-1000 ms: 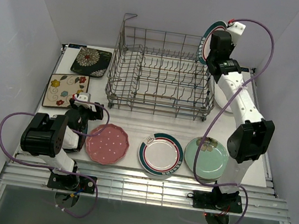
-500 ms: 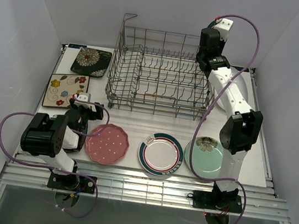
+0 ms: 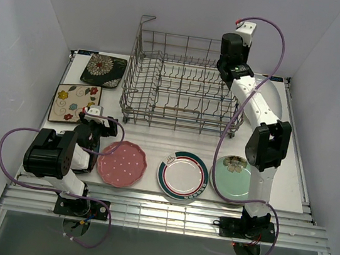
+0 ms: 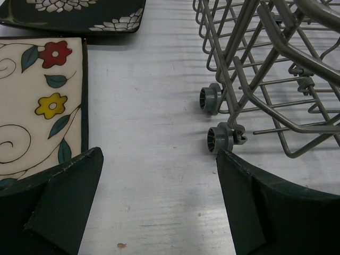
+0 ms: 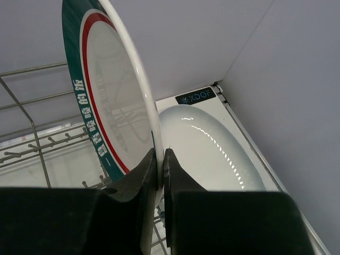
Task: Load the plates into the dish rack
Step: Insert the plate into the dish rack.
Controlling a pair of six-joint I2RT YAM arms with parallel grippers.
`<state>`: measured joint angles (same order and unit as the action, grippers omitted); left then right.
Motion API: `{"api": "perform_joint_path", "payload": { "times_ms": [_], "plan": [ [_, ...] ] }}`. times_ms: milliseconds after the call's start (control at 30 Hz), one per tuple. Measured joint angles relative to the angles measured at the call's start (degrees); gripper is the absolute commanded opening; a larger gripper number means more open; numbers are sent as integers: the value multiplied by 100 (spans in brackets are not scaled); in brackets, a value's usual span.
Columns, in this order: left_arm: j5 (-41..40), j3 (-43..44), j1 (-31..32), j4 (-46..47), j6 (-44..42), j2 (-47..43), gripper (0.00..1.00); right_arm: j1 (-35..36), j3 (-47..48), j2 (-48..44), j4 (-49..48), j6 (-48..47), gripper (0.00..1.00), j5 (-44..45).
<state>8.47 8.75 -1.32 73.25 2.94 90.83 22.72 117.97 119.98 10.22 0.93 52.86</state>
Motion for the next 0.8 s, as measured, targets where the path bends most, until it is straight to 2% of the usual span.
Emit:
{"api": "perform_joint_path", "payload": {
  "times_ms": [800],
  "plan": [
    [-2,0,0,0,2,0,98,76,11,446,-468,-476,8,195]
  ]
}}
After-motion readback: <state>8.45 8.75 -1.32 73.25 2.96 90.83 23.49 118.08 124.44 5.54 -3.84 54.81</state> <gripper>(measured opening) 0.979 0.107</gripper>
